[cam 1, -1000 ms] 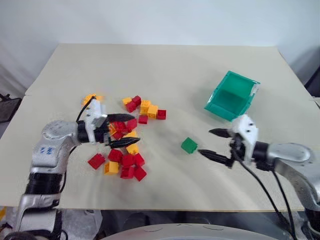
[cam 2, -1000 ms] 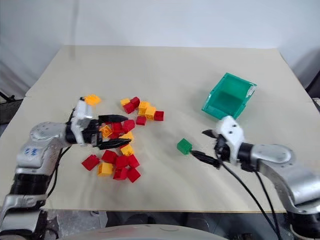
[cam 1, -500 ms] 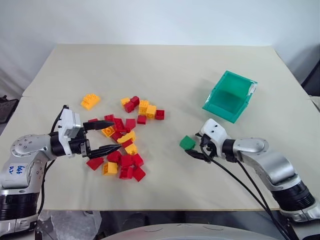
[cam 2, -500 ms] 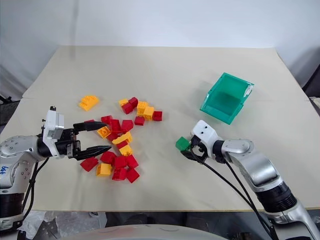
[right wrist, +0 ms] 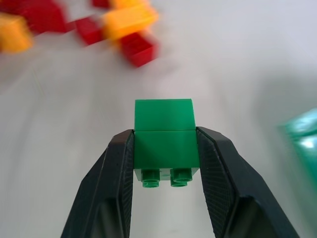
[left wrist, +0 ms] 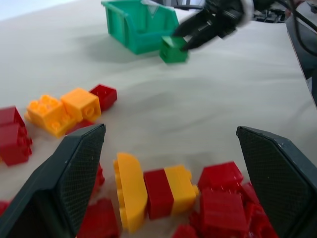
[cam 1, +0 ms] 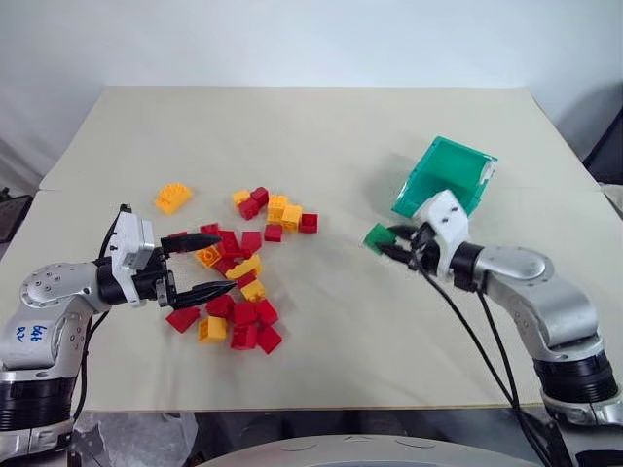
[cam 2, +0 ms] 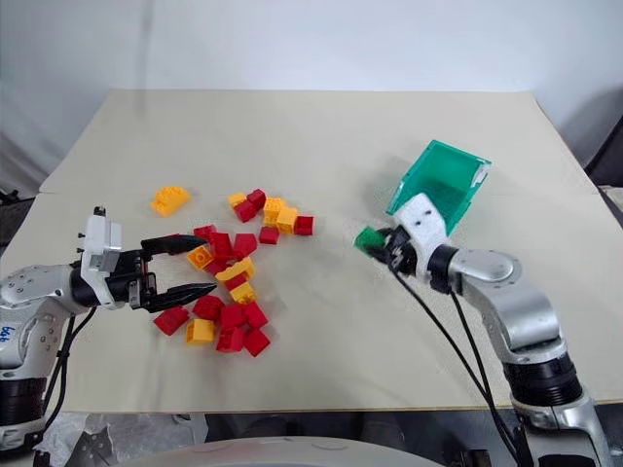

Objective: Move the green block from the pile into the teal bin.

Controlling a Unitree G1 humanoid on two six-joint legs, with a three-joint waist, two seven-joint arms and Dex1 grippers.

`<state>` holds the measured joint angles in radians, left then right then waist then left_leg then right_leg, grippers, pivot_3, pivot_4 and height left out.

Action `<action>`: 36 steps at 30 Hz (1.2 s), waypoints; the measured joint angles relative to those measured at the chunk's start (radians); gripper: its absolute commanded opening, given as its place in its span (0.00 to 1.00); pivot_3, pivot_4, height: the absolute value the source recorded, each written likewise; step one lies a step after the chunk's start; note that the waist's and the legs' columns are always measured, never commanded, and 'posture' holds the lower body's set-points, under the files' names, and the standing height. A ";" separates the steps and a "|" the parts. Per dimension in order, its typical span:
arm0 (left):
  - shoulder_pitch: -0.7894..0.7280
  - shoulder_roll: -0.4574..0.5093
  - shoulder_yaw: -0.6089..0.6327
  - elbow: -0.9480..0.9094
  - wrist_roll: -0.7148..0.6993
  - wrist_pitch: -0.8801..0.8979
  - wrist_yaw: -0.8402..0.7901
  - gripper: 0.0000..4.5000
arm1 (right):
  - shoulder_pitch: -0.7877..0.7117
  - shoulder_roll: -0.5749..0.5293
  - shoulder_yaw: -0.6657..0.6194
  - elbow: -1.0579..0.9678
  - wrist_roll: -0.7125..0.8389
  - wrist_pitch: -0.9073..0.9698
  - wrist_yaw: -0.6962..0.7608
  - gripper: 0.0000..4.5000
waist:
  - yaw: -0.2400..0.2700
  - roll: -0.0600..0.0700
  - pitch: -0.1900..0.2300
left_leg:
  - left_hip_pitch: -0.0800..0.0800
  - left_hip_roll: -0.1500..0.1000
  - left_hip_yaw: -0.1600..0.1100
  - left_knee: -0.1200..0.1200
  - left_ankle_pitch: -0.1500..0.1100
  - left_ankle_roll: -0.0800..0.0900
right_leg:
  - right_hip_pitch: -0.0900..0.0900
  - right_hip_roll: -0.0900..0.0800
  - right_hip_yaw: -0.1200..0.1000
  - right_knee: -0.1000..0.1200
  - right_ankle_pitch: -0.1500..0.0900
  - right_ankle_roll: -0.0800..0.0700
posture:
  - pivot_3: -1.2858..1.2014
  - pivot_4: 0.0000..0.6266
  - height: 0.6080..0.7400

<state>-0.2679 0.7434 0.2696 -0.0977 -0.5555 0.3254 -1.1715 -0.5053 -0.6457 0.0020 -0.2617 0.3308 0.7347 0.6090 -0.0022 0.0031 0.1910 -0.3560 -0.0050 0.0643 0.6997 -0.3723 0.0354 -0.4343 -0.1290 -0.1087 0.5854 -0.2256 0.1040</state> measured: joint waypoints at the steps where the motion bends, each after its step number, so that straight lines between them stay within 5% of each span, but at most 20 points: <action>1: -0.004 -0.001 -0.003 0.001 0.000 -0.003 0.000 1.00 | -0.014 -0.002 -0.011 0.017 -0.010 -0.009 -0.010 0.32 | 0.000 0.000 0.000 | 0.000 0.000 0.000 0.000 0.000 0.000 | 0.000 0.000 0.000 0.000 0.000 0.000 | 0.52 0.24 1.00; 12: -0.095 -0.053 -0.061 0.113 0.018 -0.080 -0.003 1.00 | -0.268 -0.028 -0.012 0.613 -0.236 -0.382 -0.113 0.32 | -0.006 0.000 0.000 | -0.006 -0.001 0.004 -0.001 0.001 0.000 | -0.008 0.000 0.001 0.001 0.000 0.000 | 0.52 0.24 1.00; 13: -0.097 -0.053 -0.062 0.114 0.019 -0.085 -0.002 1.00 | -0.275 -0.028 -0.010 0.644 -0.253 -0.405 -0.115 0.48 | -0.007 0.000 0.000 | -0.008 0.000 0.004 0.000 0.001 0.000 | -0.009 0.000 0.001 0.001 0.000 0.000 | 0.52 0.24 1.00; 20: -0.107 -0.037 -0.067 0.118 0.028 -0.032 0.035 1.00 | -0.276 -0.026 -0.004 0.675 -0.273 -0.481 -0.057 1.00 | -0.014 0.000 0.000 | -0.010 0.000 0.004 0.001 0.001 0.000 | -0.011 0.000 0.001 0.002 0.000 0.001 | 0.52 0.24 1.00; 29: 0.023 -0.021 0.011 0.020 0.021 0.046 0.165 1.00 | -0.003 -0.097 -0.008 0.281 -0.071 -0.434 0.307 1.00 | 0.000 0.000 0.000 | -0.012 0.000 0.002 0.002 0.001 0.000 | -0.011 0.000 0.000 0.000 0.001 0.001 | 0.52 0.24 1.00; 36: 0.253 0.025 0.159 -0.012 0.003 0.021 0.124 1.00 | 0.180 -0.176 -0.013 0.248 -0.004 -0.507 0.519 1.00 | 0.000 0.000 0.000 | -0.010 0.000 0.002 0.003 0.001 0.000 | -0.010 0.000 0.000 0.001 0.001 0.001 | 0.52 0.24 1.00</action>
<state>-0.0148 0.7685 0.4283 -0.1092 -0.5520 0.3463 -1.0477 -0.3249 -0.8221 -0.0110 -0.0141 0.3266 0.2280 1.1278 -0.0019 0.0035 0.1912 -0.3664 -0.0051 0.0664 0.7025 -0.3710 0.0358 -0.4443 -0.1293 -0.1086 0.5867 -0.2244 0.1055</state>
